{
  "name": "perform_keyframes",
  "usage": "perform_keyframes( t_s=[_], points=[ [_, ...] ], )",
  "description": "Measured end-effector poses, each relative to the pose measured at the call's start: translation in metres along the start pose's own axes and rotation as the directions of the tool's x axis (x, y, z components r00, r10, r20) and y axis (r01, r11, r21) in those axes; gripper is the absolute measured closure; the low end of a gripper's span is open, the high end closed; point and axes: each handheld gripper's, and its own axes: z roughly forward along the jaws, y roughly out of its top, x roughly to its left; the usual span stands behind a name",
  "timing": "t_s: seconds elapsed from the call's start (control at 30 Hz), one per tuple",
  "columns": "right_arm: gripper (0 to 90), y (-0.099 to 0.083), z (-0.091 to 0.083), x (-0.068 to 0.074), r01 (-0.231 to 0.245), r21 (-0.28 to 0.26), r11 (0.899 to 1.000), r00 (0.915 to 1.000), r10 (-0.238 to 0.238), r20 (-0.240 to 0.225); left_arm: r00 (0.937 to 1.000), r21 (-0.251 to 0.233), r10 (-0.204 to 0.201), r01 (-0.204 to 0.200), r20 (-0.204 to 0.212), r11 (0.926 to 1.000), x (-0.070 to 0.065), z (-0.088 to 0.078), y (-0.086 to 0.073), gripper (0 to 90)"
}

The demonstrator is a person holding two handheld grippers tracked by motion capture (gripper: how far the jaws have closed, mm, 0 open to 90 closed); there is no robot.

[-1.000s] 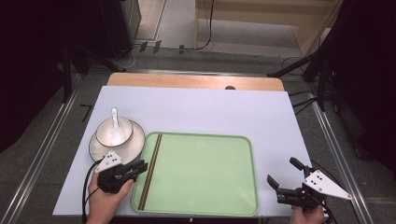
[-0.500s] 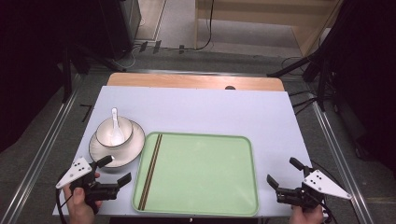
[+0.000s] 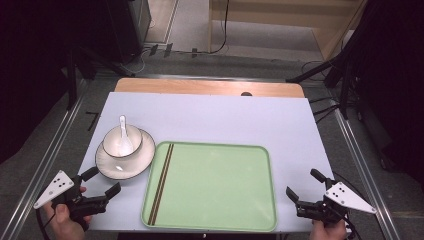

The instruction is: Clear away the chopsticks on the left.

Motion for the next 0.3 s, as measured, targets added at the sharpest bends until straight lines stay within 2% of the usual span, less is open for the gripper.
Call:
perform_keyframes(
  t_s=[0.17,0.3],
  points=[
    [0.5,0.0,0.0005,0.0006,0.003,0.007,1.0,0.9999,-0.003,0.015,0.9998,0.001,-0.019,0.019,0.002,0.9998,0.0048,-0.0008,-0.0015,0.0],
    [0.6,-0.0035,0.0037,0.0002,0.031,0.052,0.998,0.9991,-0.033,0.025,0.9998,0.005,-0.019,0.019,0.001,0.9998,0.0058,0.0009,-0.0021,0.0]
  ],
)
